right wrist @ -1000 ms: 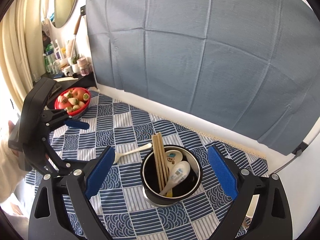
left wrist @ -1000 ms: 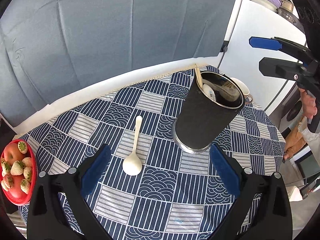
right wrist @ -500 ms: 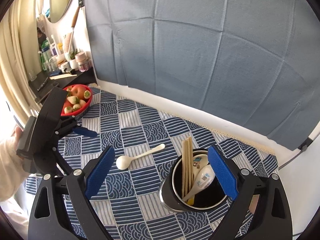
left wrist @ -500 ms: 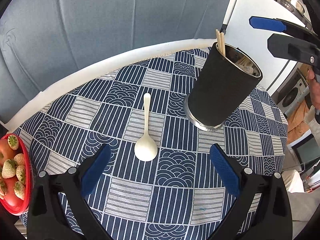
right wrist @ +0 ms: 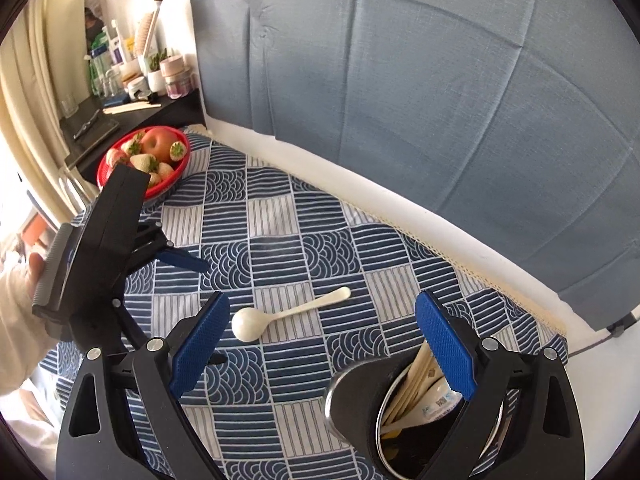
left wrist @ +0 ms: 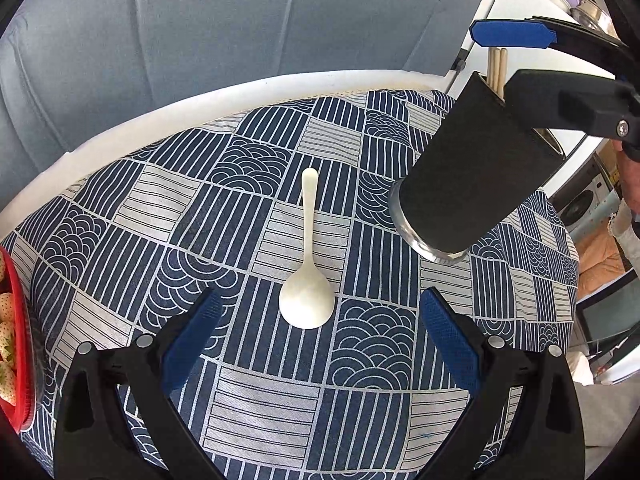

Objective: Organize utensils
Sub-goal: 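Withdraw the open left tool toward the plain white spoon on the cloth, then grasp the plain white spoon by its bowl with the left gripper, then lift the held spoon and carry it over the black holder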

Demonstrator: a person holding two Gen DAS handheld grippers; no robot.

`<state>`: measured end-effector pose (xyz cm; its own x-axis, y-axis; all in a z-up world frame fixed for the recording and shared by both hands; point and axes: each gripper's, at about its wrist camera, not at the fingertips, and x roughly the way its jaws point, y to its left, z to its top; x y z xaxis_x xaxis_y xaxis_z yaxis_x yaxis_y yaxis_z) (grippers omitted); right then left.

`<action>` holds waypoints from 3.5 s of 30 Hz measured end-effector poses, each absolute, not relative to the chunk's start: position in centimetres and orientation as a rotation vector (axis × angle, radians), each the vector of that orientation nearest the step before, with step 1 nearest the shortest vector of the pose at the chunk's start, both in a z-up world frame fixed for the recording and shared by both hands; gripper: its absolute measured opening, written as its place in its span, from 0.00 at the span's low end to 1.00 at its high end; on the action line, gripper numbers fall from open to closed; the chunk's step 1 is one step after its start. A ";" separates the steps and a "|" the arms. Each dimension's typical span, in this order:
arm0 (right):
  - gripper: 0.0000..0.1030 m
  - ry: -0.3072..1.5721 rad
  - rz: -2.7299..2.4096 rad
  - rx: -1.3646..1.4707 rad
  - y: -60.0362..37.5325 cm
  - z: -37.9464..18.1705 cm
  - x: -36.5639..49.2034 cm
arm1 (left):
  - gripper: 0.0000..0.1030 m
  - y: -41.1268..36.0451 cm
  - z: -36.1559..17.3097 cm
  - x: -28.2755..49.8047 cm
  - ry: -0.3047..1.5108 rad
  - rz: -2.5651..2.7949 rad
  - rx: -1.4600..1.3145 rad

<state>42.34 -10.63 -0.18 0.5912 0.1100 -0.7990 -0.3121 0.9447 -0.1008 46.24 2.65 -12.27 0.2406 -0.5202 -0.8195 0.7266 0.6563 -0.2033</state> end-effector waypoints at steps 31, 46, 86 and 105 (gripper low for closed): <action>0.87 0.954 0.334 -0.371 -9.7 -2.5 45.1 | 0.39 0.6 -17.1 48.2 1.131 -0.792 0.302; 0.87 0.969 0.452 -0.380 -4.6 -3.7 45.2 | 0.39 6.6 -16.5 43.8 1.182 -0.736 0.239; 0.13 1.448 0.540 0.721 -3.2 -19.4 41.9 | 0.28 11.2 -14.3 34.1 1.151 -0.770 0.101; 0.04 1.253 0.589 0.706 -4.7 -14.1 39.3 | 0.57 10.4 -13.7 33.5 1.143 -0.775 0.176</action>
<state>39.34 -4.70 -14.14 0.2191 0.7392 -0.6369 -0.0189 0.6558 0.7547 33.55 10.42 -13.67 0.1911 -0.4623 -0.8659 0.6330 0.7323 -0.2512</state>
